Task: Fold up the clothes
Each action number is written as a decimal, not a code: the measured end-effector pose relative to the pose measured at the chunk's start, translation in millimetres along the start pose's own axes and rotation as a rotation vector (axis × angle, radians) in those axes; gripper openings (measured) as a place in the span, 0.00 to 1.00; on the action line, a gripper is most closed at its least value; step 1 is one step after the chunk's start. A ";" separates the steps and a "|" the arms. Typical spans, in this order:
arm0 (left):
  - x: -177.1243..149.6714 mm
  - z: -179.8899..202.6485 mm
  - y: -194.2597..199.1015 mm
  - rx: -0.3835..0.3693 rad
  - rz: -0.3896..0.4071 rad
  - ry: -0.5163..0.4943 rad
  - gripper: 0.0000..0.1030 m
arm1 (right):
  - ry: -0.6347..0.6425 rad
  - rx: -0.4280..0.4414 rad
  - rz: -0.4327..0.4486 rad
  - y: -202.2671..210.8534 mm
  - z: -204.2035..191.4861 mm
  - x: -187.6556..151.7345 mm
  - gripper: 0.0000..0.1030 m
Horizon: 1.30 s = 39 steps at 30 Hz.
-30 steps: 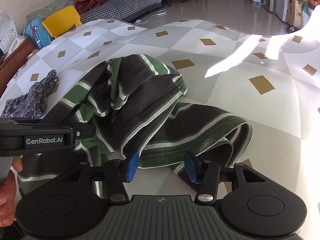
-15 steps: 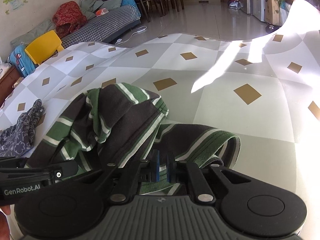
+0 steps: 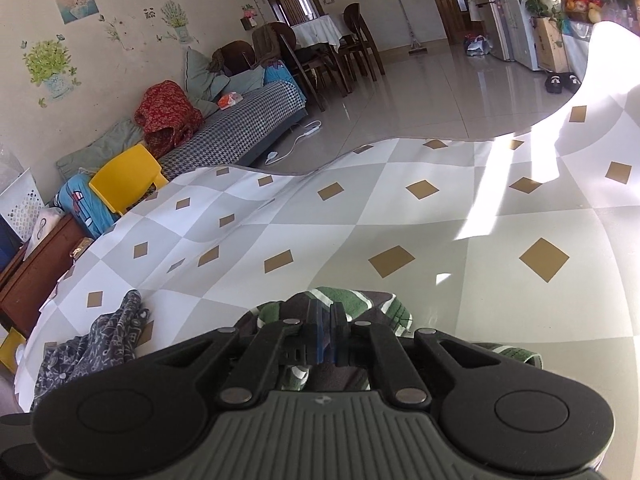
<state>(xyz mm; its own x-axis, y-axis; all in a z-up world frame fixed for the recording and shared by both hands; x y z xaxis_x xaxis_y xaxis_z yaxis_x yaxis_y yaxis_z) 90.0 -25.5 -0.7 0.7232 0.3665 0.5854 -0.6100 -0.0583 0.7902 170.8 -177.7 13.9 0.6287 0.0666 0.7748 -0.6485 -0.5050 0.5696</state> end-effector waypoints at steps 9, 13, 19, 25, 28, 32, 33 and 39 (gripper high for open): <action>12.5 -30.7 2.9 0.015 0.001 0.126 0.51 | -0.040 0.044 0.022 -12.5 -13.0 6.0 0.06; 13.4 -50.4 -6.3 0.060 -0.027 0.195 0.53 | -0.044 0.025 0.004 -15.2 -13.2 4.1 0.07; 7.1 -80.9 -21.5 0.126 -0.093 0.309 0.55 | -0.042 -0.010 -0.031 -12.8 -4.7 0.1 0.13; 6.8 -82.6 -21.7 0.149 -0.082 0.288 0.60 | -0.035 -0.032 -0.070 -7.3 2.9 -3.9 0.17; 6.3 -86.1 -23.3 0.161 -0.084 0.288 0.62 | -0.014 -0.037 -0.102 -4.9 4.6 -9.3 0.22; 4.5 -92.4 -25.9 0.179 -0.093 0.300 0.64 | 0.015 -0.041 -0.144 -2.6 6.3 -17.6 0.24; 4.3 -93.9 -26.1 0.180 -0.094 0.303 0.64 | 0.020 -0.041 -0.153 -2.3 6.8 -19.1 0.25; 3.0 -97.5 -26.7 0.192 -0.094 0.293 0.67 | 0.037 -0.059 -0.223 -3.6 12.0 -32.1 0.28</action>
<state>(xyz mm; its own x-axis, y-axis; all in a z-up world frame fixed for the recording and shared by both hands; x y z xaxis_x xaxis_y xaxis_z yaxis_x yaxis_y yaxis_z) 76.9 67.7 -37.8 0.6329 0.6277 0.4532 -0.4531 -0.1743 0.8742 158.0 -188.4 -16.4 0.7435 0.2034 0.6370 -0.5199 -0.4233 0.7420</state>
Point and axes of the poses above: each gripper's, at about its wrist camera, not at the fingertips, and y roughly against the way its jaws point, z to its right, x to its top, the point moved 4 cm from there along -y, roughly the way its jaws point, and after that the axes turned 6 degrees about y, right-handed, at the moved point
